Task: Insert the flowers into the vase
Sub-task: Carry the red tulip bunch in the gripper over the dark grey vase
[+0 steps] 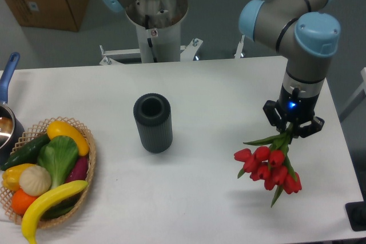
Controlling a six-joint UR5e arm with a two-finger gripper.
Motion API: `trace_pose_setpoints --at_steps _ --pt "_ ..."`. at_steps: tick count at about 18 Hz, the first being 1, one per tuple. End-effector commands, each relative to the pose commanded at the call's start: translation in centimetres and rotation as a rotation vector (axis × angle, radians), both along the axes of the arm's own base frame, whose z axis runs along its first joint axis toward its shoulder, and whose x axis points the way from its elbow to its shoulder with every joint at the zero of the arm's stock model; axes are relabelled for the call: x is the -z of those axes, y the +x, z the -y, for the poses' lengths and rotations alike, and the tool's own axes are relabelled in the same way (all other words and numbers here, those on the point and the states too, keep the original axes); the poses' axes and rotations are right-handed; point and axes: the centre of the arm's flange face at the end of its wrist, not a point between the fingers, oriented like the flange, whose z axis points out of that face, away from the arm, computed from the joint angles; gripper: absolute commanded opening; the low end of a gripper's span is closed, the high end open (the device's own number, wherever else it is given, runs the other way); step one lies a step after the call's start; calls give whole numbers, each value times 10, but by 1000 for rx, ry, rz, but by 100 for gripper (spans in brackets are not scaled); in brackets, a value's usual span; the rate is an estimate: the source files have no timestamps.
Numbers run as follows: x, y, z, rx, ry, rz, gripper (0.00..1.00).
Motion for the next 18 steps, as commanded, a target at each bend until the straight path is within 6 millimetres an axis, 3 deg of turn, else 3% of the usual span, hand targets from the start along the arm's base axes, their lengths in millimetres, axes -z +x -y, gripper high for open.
trace_pose_setpoints --at_steps 4,9,12,14,18 --pt "-6 13 -18 21 85 28 0" --pt "-42 41 -29 17 388 137 0" --pt "-68 70 -41 27 645 290 0" --pt "-80 92 -38 67 805 346 0" --pt "-67 121 -30 163 1043 425 0"
